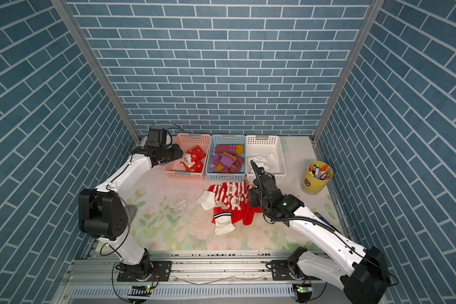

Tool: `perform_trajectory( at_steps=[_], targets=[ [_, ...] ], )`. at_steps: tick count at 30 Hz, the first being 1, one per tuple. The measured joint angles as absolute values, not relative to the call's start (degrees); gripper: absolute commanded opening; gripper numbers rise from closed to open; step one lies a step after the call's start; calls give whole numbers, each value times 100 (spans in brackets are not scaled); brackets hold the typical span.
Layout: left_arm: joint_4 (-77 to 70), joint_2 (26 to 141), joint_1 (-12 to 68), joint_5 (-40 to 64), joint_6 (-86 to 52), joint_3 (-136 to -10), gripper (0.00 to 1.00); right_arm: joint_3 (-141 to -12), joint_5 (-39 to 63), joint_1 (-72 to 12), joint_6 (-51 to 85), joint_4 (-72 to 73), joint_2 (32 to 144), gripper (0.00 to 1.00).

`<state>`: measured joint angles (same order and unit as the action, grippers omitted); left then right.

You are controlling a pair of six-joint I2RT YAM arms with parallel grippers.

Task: Sort the socks into the basket by color
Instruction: Place the sock in the bin, then pick up the sock at the center of the board.

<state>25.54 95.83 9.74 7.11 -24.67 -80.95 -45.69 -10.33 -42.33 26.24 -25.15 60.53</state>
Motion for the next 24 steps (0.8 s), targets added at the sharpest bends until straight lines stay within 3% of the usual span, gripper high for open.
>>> perform_trajectory(
  at_steps=[16,24],
  targets=[
    [2622,7511,2355,-217,-2902,-5725,53,-3378,-115,-4265,3142,-1710,6132,51],
    [2532,7487,2930,-386,-3317,-5113,51,-3345,478,-4491,3179,-1153,6552,49]
  ],
)
